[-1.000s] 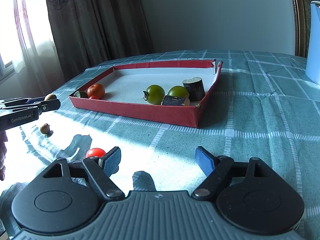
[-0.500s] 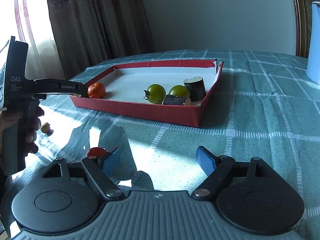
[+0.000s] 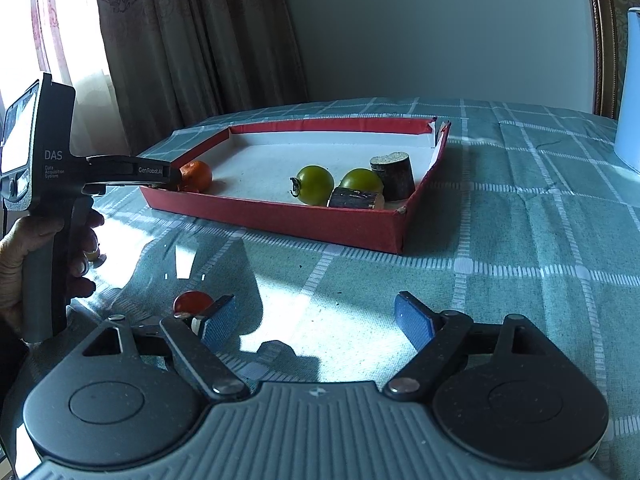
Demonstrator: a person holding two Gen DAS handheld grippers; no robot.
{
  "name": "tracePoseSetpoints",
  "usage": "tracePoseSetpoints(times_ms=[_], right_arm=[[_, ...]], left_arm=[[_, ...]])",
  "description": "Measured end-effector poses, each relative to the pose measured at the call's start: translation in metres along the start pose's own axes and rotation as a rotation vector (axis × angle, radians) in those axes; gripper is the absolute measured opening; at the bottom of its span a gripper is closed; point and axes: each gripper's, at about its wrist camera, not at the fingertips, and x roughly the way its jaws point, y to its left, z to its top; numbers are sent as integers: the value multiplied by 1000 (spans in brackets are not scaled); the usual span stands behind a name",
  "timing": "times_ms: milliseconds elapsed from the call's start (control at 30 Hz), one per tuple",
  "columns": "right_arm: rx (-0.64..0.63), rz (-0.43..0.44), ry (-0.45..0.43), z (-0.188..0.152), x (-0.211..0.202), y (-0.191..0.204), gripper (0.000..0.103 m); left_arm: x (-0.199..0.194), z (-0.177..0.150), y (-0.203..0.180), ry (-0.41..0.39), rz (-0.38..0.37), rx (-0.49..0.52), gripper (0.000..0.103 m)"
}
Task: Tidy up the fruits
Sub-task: 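Carry the tan fruit into the box beside the tangerine, open left tool, then grasp the red cherry tomato on the cloth with the right tool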
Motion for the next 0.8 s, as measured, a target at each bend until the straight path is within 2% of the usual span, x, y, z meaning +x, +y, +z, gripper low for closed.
tracePoseSetpoints(times_ms=[167, 233, 433, 567, 667, 800], right_arm=[[4, 6, -2, 1, 0, -2, 86], [8, 12, -6, 1, 0, -3, 86], [-5, 26, -30, 1, -5, -1, 86], [-71, 55, -56, -1, -11, 12, 86], [-163, 68, -63, -3, -12, 32, 86], [-267, 60, -50, -4, -6, 59, 85]], left_arm=[[-16, 0, -1, -31, -6, 17, 59], [-27, -3, 2, -30, -12, 21, 76], [-67, -22, 26, -61, -28, 11, 101], [-87, -43, 47, -64, -31, -39, 103], [-89, -58, 56, -76, 4, -74, 103], [-91, -60, 69, -80, -14, -140, 103]])
